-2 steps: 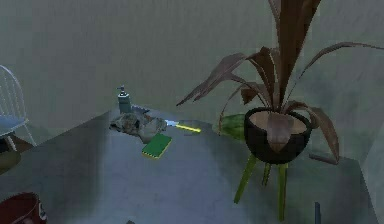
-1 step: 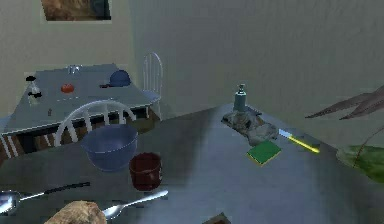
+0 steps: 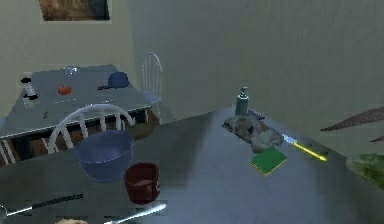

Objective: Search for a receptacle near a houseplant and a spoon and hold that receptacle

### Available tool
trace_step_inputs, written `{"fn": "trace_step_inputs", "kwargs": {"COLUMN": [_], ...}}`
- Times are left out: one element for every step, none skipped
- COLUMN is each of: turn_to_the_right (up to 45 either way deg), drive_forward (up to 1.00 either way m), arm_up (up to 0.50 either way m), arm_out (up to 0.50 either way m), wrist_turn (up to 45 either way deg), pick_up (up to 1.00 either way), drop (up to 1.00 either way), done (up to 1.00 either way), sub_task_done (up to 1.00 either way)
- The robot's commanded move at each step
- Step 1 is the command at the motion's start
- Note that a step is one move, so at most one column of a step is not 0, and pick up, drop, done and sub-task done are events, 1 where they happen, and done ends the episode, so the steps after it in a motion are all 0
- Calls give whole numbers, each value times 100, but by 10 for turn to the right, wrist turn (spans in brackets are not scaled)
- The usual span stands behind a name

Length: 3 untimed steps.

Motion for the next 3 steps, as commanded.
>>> {"fn": "trace_step_inputs", "kwargs": {"turn_to_the_right": [-450, -240, 0], "drive_forward": [0, 0, 0], "arm_up": [0, 0, 50], "arm_out": [0, 0, 0], "wrist_turn": [0, 0, 0], "pick_up": [0, 0, 0], "drop": [0, 0, 0], "done": [0, 0, 0], "sub_task_done": [0, 0, 0]}}
